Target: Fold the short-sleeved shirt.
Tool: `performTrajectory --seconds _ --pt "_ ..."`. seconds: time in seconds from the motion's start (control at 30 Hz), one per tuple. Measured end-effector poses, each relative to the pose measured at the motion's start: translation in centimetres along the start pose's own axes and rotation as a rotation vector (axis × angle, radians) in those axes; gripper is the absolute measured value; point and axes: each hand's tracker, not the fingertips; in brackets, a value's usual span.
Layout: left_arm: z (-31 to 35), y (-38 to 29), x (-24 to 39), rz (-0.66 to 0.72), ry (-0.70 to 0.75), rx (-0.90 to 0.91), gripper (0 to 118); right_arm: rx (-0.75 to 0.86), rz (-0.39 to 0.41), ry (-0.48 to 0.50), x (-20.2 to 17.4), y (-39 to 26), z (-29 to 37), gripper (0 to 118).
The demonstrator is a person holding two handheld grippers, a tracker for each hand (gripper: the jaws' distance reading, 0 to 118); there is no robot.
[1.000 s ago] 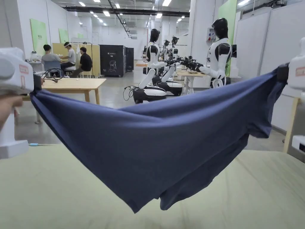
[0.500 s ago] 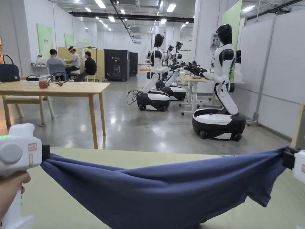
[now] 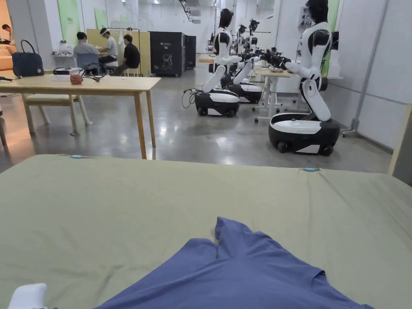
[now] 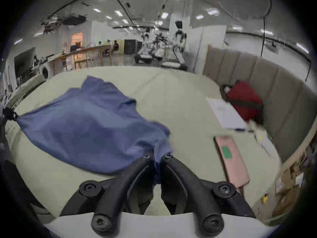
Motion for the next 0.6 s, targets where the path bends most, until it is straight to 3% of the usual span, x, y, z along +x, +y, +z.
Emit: performTrajectory --seconds 0.03,0.07,0.1,0.13,0.17,0.27,0.37,0.5,0.53,0.57,0.6 --pt "0.5 -0.1 0.1 0.000 -0.004 0.011 3 0.010 -0.031 -0.006 0.4 -0.1 0.2 11" --pt "1.5 0.4 0.4 -0.012 -0.006 0.042 12 0.019 -0.055 -0.012 0.7 0.1 0.6 29" --pt "2.5 0.9 0.9 -0.045 0.013 0.082 43 0.032 -0.074 -0.016 1.0 0.6 1.0 76" --pt "3.9 1.4 1.7 -0.086 0.069 0.118 84 0.057 -0.072 -0.042 0.8 1.6 1.9 106" --pt "5.5 1.9 2.8 -0.138 0.125 0.161 114 0.087 -0.066 -0.048 0.4 2.6 3.2 114" --pt "11.1 2.5 6.4 -0.234 0.058 0.393 118 0.263 -0.082 0.112 -2.9 6.2 8.6 114" --pt "13.8 1.4 10.2 -0.296 0.063 0.466 118 0.401 -0.057 0.204 -7.8 8.2 12.0 114" --pt "13.5 -0.7 12.6 -0.258 0.064 0.513 118 0.481 -0.012 0.233 -14.1 8.9 13.0 113" --pt "13.2 -1.0 12.7 -0.246 0.045 0.524 117 0.484 0.006 0.235 -15.3 9.0 12.9 108" --pt "13.1 -1.2 12.7 -0.248 0.020 0.520 111 0.492 0.026 0.243 -16.2 8.9 12.8 90" --pt "13.1 -1.3 12.6 -0.257 0.013 0.506 81 0.515 0.042 0.222 -17.0 8.7 12.8 31"
